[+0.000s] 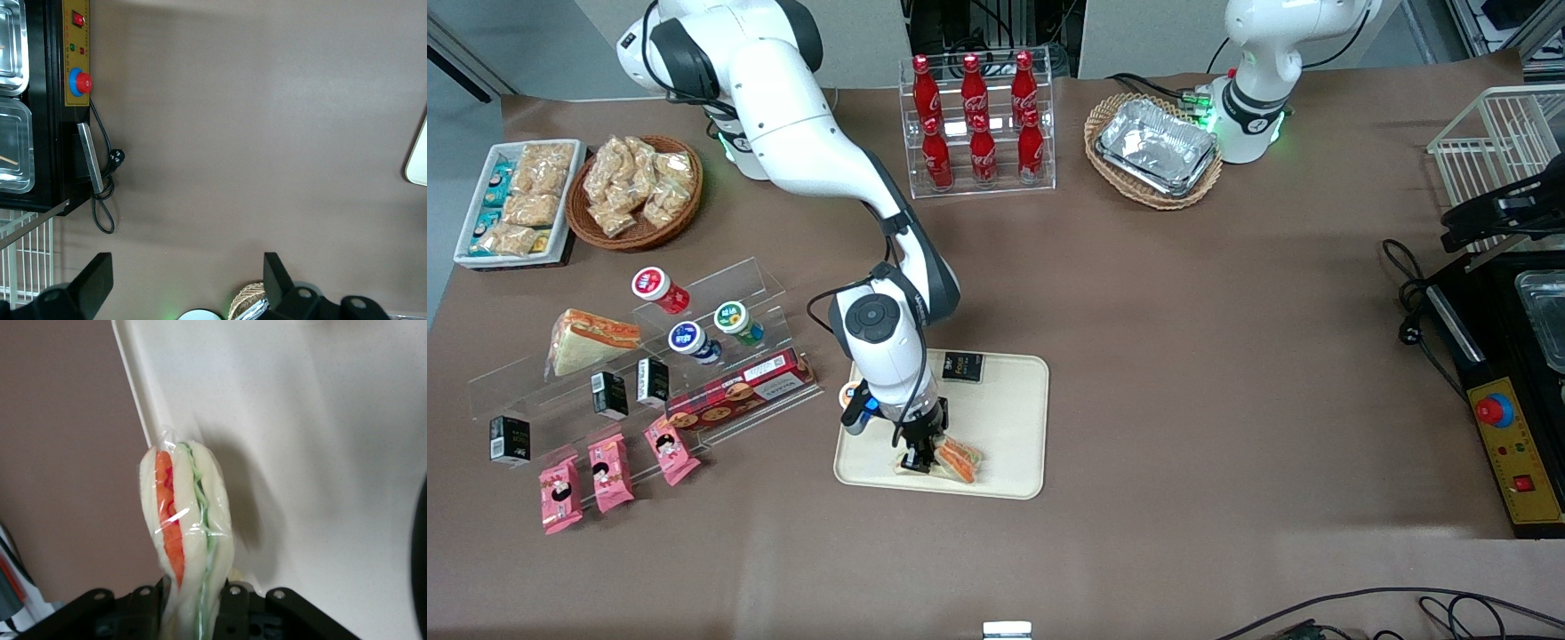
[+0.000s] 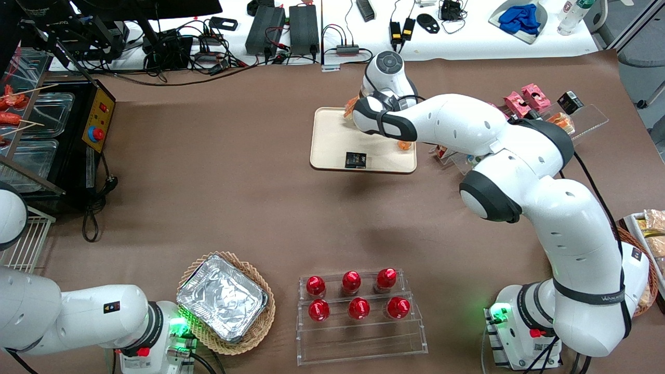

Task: Place sandwich on tray
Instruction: 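Lower the sandwich onto the tray and open the right gripper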

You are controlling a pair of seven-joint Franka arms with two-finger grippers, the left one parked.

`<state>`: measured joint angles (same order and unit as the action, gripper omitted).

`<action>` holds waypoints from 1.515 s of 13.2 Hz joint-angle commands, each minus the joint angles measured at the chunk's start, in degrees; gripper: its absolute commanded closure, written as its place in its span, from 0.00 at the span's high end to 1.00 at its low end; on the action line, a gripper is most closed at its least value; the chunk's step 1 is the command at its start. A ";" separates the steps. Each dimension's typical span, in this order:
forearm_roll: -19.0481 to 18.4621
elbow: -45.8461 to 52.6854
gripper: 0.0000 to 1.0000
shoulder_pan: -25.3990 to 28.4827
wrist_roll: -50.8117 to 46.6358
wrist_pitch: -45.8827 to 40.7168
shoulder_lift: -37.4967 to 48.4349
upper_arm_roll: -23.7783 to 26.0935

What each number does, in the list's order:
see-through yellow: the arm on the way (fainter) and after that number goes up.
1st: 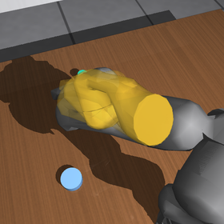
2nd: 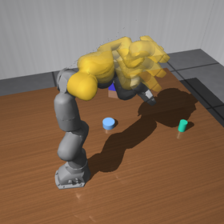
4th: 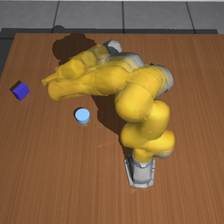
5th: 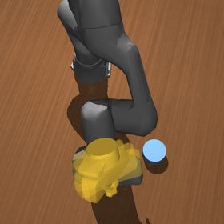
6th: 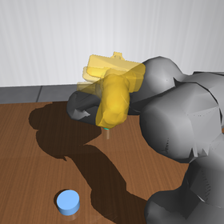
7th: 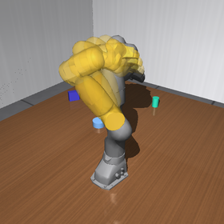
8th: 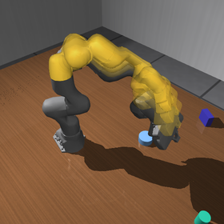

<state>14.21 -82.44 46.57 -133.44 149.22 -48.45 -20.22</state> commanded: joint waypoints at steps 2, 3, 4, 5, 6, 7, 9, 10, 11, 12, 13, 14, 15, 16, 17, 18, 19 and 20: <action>1.35 2.03 0.18 -0.95 0.29 0.63 -2.26 2.37; 1.35 1.94 0.28 -1.13 0.29 0.55 -2.26 2.64; 1.35 1.85 0.30 -1.04 0.72 0.63 -2.43 2.64; 1.43 1.76 0.45 -1.21 1.77 0.63 -2.61 2.73; 1.35 1.76 0.59 -1.39 2.39 0.63 -2.79 2.73; 1.43 1.76 0.87 -1.57 2.31 0.55 -2.70 2.73; 1.26 1.76 1.00 -1.48 2.14 0.37 -2.00 2.64; 1.08 1.67 1.00 -1.57 2.22 -0.41 -1.04 2.55; 0.74 1.59 1.00 -1.48 2.22 -1.64 -0.77 2.38; 0.73 1.59 1.00 -1.57 2.31 -1.91 -0.33 2.20; 0.64 1.24 1.00 -1.48 2.31 -2.53 1.07 1.85; 0.64 1.15 1.00 -1.48 2.40 -5.32 3.26 1.41; 0.56 1.06 1.00 -1.48 4.75 -8.82 5.80 0.80; 0.56 0.88 1.00 -1.48 8.86 -12.17 8.09 0.62; 0.56 0.80 1.00 -1.48 13.51 -15.16 10.20 -0.34; -0.23 0.53 1.00 -1.22 19.04 -17.80 12.13 -2.18; -1.89 -0.17 1.00 -1.39 25.45 -20.70 14.68 -3.41; -2.08 -0.96 1.00 -1.91 31.87 -23.34 17.05 -4.03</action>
<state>13.66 -80.33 45.40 -115.38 132.22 -38.03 -22.46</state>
